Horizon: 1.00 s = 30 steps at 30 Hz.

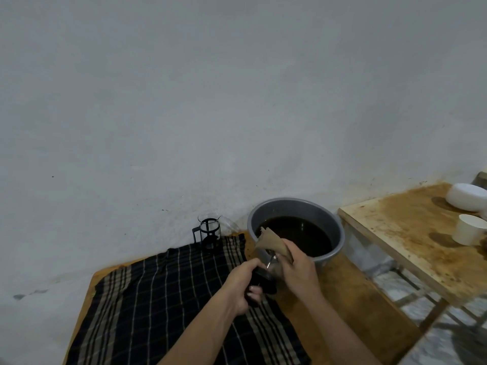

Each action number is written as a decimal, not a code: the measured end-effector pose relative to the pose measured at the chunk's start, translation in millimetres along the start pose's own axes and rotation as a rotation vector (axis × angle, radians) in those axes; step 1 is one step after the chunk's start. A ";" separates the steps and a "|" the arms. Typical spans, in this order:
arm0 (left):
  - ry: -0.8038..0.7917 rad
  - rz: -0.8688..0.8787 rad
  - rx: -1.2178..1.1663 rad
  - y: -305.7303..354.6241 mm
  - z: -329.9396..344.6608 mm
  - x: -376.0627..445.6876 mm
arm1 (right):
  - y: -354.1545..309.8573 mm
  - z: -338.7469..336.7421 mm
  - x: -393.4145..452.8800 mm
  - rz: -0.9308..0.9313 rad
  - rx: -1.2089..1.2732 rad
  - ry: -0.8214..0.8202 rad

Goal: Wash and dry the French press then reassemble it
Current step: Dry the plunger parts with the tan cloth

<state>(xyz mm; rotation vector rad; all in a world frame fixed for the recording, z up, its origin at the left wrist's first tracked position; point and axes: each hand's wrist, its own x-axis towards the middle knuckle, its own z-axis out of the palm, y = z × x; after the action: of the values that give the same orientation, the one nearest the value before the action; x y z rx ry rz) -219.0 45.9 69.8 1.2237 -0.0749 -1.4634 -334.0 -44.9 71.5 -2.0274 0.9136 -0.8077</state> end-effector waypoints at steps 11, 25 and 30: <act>0.033 -0.029 -0.168 10.1 -11.5 1.5 | 0.5 -8.2 9.8 0.202 0.294 -0.094; 0.099 0.263 0.045 14.1 -1.4 2.0 | -28.2 11.4 -2.5 0.555 0.960 0.040; 0.132 0.415 0.290 7.3 12.1 -7.3 | -28.5 19.5 -0.3 0.525 0.871 0.075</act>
<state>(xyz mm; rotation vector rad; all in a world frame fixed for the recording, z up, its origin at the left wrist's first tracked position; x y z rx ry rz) -223.9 42.2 84.4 1.4349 -0.4387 -1.0309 -309.7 -24.3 84.9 -0.9551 0.8665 -0.7893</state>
